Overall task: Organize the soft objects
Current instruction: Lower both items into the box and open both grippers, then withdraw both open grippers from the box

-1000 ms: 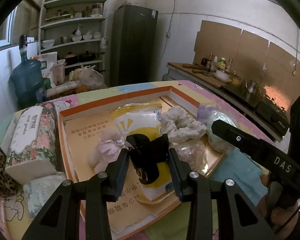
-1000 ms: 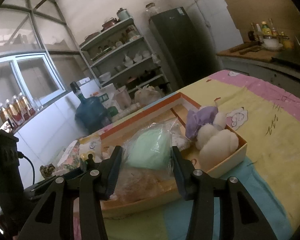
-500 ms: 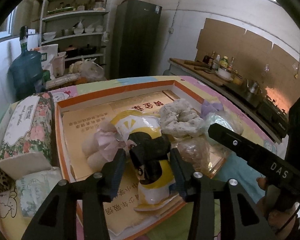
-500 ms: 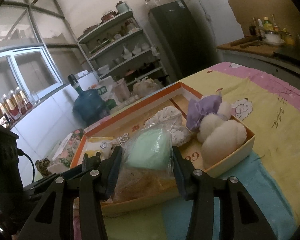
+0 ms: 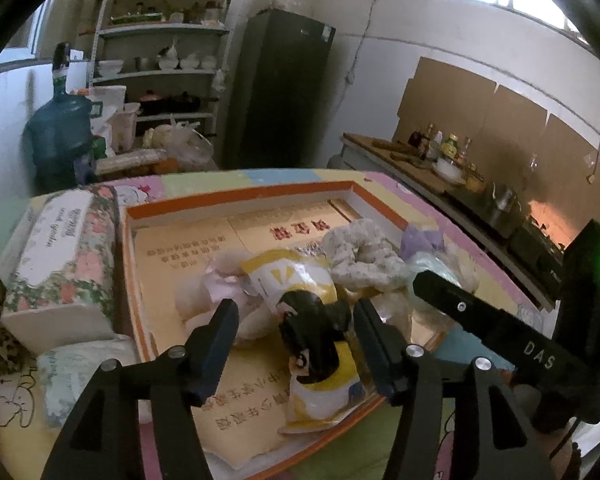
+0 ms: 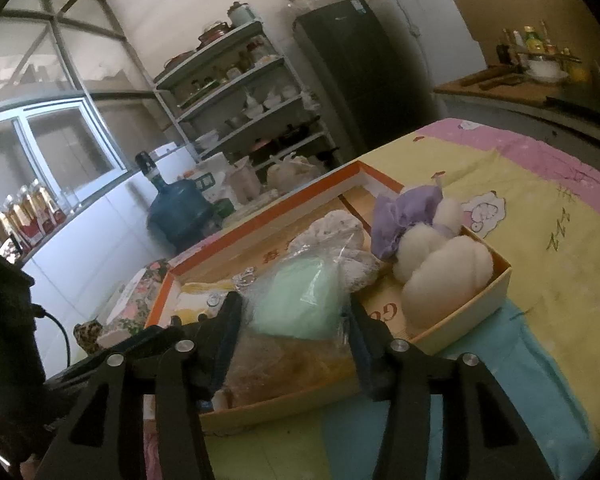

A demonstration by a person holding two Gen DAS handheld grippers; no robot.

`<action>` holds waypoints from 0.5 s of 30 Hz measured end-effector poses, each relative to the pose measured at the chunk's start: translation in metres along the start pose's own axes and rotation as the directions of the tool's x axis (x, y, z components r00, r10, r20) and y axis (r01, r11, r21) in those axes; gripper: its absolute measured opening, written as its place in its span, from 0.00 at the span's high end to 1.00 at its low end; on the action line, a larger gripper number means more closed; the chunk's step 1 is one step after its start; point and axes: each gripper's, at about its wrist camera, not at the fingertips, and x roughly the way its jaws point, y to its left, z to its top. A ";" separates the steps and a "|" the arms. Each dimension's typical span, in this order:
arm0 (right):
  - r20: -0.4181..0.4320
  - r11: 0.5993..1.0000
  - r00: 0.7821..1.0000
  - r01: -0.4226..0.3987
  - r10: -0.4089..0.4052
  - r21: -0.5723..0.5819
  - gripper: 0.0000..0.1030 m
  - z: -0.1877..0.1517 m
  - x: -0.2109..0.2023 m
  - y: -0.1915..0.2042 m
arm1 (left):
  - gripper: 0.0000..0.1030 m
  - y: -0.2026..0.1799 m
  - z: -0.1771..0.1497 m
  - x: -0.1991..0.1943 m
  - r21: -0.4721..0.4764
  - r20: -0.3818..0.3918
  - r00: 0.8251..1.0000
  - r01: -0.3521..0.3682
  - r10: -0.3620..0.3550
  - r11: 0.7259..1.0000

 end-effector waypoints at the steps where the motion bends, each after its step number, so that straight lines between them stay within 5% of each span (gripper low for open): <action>1: 0.001 1.000 1.000 -0.001 0.001 -0.001 0.39 0.000 0.000 0.000 | 0.42 0.000 0.001 -0.003 0.000 0.009 1.000 -0.003 0.003 1.000; 15: 0.009 0.999 0.999 0.041 -0.041 -0.021 0.28 0.000 -0.003 0.007 | 0.35 0.016 0.002 -0.035 -0.044 0.089 0.996 0.019 -0.015 0.999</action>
